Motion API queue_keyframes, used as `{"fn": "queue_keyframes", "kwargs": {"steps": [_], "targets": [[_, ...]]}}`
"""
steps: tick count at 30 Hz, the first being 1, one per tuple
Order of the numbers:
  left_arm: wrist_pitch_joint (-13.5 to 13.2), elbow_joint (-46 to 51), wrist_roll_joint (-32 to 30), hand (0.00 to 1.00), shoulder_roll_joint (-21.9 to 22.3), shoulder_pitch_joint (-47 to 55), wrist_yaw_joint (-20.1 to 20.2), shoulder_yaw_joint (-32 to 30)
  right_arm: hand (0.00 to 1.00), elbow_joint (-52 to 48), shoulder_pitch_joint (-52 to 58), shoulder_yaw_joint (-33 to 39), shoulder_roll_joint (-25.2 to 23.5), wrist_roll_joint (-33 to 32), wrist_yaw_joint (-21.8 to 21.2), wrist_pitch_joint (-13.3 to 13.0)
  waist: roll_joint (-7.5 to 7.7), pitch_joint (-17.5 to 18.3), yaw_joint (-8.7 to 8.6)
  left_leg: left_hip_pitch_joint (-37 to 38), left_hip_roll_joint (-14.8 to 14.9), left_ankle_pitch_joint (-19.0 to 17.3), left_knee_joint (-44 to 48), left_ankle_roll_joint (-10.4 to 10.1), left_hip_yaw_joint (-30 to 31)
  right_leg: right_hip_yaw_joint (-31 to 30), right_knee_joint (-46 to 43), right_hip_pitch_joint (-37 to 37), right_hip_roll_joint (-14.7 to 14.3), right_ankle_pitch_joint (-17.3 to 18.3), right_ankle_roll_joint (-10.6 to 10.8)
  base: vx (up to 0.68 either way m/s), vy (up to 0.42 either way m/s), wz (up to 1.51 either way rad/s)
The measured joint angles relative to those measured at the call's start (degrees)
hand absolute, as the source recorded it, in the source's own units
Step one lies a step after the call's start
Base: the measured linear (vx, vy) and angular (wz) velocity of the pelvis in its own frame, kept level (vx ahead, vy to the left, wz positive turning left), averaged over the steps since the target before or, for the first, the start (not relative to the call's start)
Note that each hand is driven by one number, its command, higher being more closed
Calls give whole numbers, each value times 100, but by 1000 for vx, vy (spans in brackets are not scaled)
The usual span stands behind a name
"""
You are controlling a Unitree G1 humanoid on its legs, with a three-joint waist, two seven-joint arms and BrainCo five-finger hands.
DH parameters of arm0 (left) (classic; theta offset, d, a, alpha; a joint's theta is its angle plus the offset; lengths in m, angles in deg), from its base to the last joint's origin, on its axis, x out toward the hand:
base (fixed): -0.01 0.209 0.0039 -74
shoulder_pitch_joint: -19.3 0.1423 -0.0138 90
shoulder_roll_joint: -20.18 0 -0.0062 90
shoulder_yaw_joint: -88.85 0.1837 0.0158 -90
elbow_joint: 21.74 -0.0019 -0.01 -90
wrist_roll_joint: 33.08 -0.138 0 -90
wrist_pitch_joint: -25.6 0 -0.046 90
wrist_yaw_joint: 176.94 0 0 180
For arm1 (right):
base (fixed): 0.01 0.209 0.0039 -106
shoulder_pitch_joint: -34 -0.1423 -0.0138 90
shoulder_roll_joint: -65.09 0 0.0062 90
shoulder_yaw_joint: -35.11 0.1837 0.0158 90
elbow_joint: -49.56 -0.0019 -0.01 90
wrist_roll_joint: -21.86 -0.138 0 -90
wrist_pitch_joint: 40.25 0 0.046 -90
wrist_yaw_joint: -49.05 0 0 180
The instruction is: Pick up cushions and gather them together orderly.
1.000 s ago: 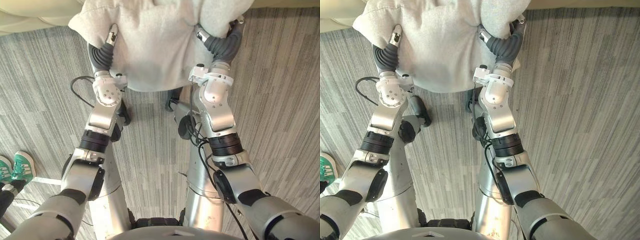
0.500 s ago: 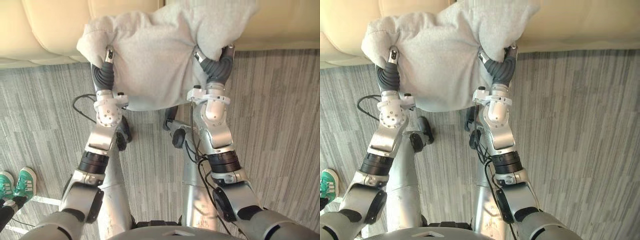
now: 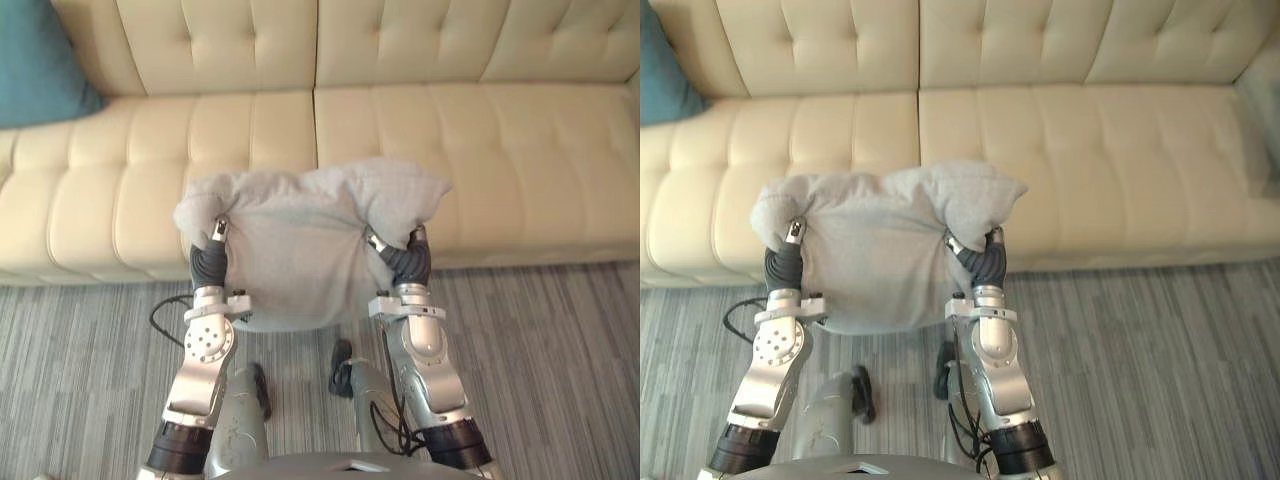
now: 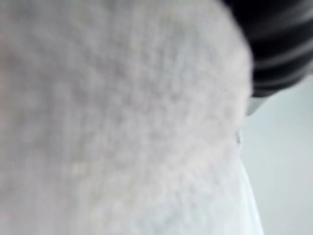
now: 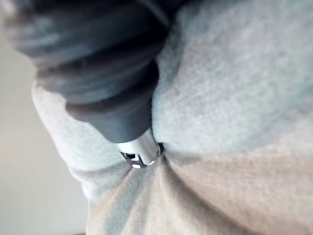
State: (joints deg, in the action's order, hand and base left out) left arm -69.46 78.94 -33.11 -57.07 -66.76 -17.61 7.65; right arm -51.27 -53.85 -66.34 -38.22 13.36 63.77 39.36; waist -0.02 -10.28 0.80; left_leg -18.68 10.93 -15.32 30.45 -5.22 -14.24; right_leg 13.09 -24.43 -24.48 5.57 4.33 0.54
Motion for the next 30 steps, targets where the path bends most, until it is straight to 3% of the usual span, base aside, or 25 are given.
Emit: {"fn": "queue_keyframes", "kwargs": {"steps": [6, 14, 21, 25, 30], "targets": [[-7, -7, 209, 100, 103, 579, 325, 20, 100, 3, 489, 14, -22, 226, -196, 63, 43, 564, 47, 1094, -167, 305, -1140, -43, -116, 32, 1021, 1047, -128, -246, 67, 176, 21, 0], [-8, -480, 238, 100, 219, 791, 541, 22, 100, 523, 579, 174, -132, 384, -334, 94, 62, 786, -54, 1981, -446, 690, -2183, 46, 170, 3, 2376, 2182, -252, -827, 113, 71, 34, 11], [-8, -657, 238, 100, 156, 929, 657, 26, 100, 759, 667, 268, -229, 421, -473, 159, 88, 825, -41, 1908, -586, 790, -2212, 120, 296, -92, 2808, 2336, -187, -1060, 133, -77, 21, 7], [-8, -672, 239, 100, 145, 934, 720, 35, 100, 722, 688, 282, -222, 413, -475, 159, 40, 738, -75, 1464, -476, 578, -1681, 122, 470, 53, 2766, 2227, -216, -1045, 115, -124, -17, 14], [-14, -493, 315, 100, 158, 1007, 872, 82, 100, -53, 1097, 294, -200, 428, -463, 195, -20, 597, -8, 1130, -382, 556, -1344, 32, 557, 238, 2475, 2084, -160, -897, 104, -65, 21, 22]]}}
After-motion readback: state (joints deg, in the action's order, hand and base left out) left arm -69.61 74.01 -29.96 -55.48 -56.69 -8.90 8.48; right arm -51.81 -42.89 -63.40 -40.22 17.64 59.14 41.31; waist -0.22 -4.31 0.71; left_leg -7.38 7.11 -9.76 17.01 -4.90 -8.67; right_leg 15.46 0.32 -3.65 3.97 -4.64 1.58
